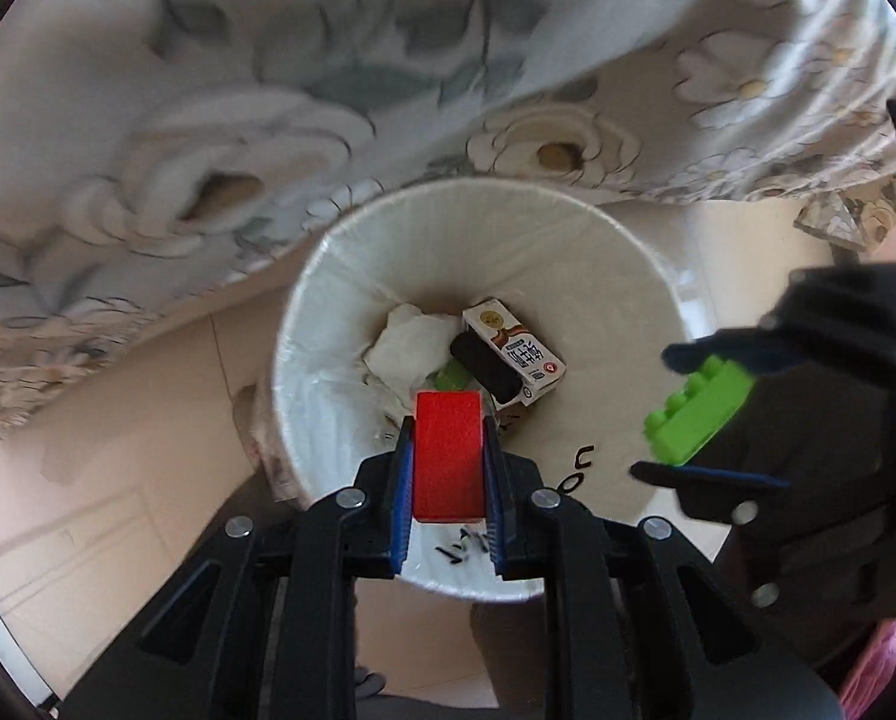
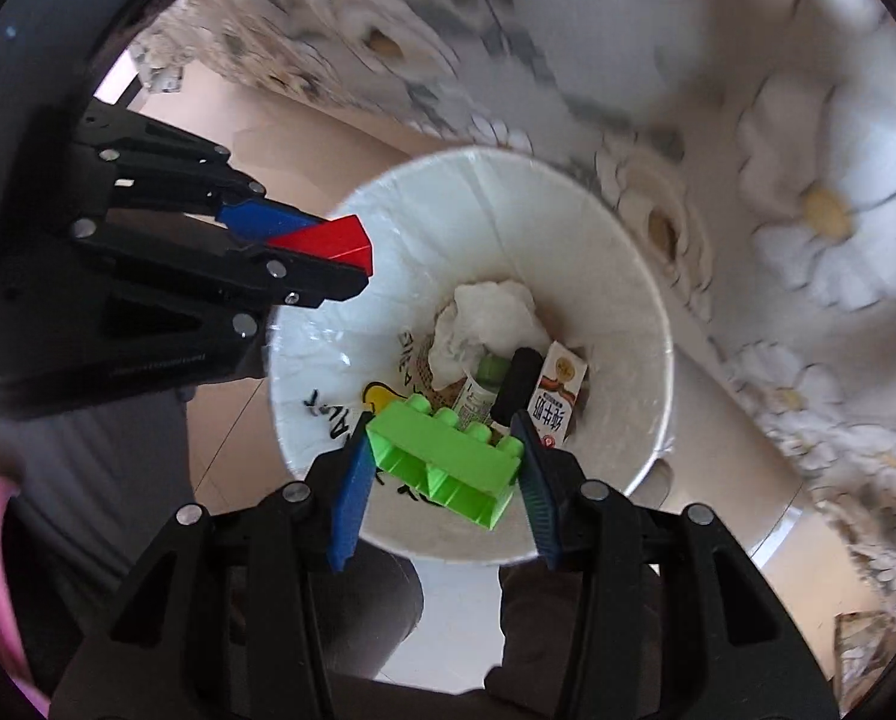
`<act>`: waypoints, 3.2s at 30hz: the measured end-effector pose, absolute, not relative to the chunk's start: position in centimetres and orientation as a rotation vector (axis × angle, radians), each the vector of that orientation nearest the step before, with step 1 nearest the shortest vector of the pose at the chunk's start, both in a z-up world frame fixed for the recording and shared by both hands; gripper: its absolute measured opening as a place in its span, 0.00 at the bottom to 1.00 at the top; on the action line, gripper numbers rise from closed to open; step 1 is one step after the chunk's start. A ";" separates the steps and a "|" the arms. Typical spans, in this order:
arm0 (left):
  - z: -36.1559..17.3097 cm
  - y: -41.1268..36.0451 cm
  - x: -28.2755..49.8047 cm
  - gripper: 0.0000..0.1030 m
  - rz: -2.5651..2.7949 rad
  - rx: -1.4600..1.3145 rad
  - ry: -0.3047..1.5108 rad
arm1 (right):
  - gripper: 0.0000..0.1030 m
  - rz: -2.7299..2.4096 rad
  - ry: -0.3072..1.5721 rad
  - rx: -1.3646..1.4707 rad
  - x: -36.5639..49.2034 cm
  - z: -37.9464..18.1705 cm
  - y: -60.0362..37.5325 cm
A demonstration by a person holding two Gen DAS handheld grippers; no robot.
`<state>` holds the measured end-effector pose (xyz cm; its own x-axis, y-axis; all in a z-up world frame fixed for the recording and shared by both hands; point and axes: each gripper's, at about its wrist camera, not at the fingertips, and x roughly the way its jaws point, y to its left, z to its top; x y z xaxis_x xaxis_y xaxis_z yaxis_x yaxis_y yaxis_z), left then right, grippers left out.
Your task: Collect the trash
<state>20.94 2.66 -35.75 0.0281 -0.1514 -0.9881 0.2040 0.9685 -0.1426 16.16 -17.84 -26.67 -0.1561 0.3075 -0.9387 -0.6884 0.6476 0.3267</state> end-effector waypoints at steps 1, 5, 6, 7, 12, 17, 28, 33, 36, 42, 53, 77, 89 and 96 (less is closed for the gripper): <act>-36.4 2.6 21.1 0.21 -0.272 0.035 1.529 | 0.45 0.892 1.502 -0.331 16.2 -27.4 -17.7; -38.0 2.2 21.7 0.21 -0.262 0.019 1.559 | 0.45 0.869 1.543 -0.329 16.2 -29.7 -17.2; -38.5 2.1 21.8 0.21 -0.264 0.012 1.570 | 0.45 0.864 1.552 -0.322 16.2 -30.0 -17.1; -38.9 2.1 21.9 0.21 -0.263 0.002 1.580 | 0.45 0.860 1.559 -0.317 16.3 -30.4 -17.1; -41.1 2.3 22.5 0.21 -0.255 -0.041 1.626 | 0.45 0.847 1.599 -0.284 16.8 -32.1 -16.8; -42.9 2.5 22.7 0.21 -0.254 -0.094 1.663 | 0.45 0.836 1.621 -0.264 17.1 -33.2 -16.5; -44.2 2.8 22.7 0.56 -0.212 -0.153 1.687 | 0.61 0.805 1.667 -0.248 17.3 -35.9 -16.2; -43.4 2.6 22.7 0.57 -0.217 -0.144 1.677 | 0.61 0.804 1.654 -0.220 17.4 -35.4 -16.6; -43.0 2.5 22.6 0.57 -0.217 -0.144 1.674 | 0.61 0.800 1.648 -0.227 17.3 -34.7 -16.8; -41.8 2.3 22.4 0.57 -0.212 -0.131 1.658 | 0.61 0.800 1.631 -0.250 16.7 -33.7 -16.9; -36.9 2.8 20.7 0.57 -0.174 -0.091 1.578 | 0.61 0.784 1.539 -0.312 15.4 -28.8 -17.7; -13.8 2.9 12.9 0.81 -0.120 0.082 1.099 | 0.79 0.636 1.136 -0.348 10.8 -6.2 -23.7; -6.1 2.4 6.8 0.91 -0.082 0.167 0.929 | 0.87 0.512 0.921 -0.357 5.2 2.4 -25.5; -4.4 1.9 4.3 0.91 -0.026 0.243 0.872 | 0.87 0.451 0.842 -0.255 3.1 5.6 -26.7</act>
<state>4.26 1.87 -4.42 0.6447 0.0764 -0.7606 0.1217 0.9721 0.2007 3.06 -26.69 5.63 0.5801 0.2820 -0.7642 -0.4795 0.8766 -0.0405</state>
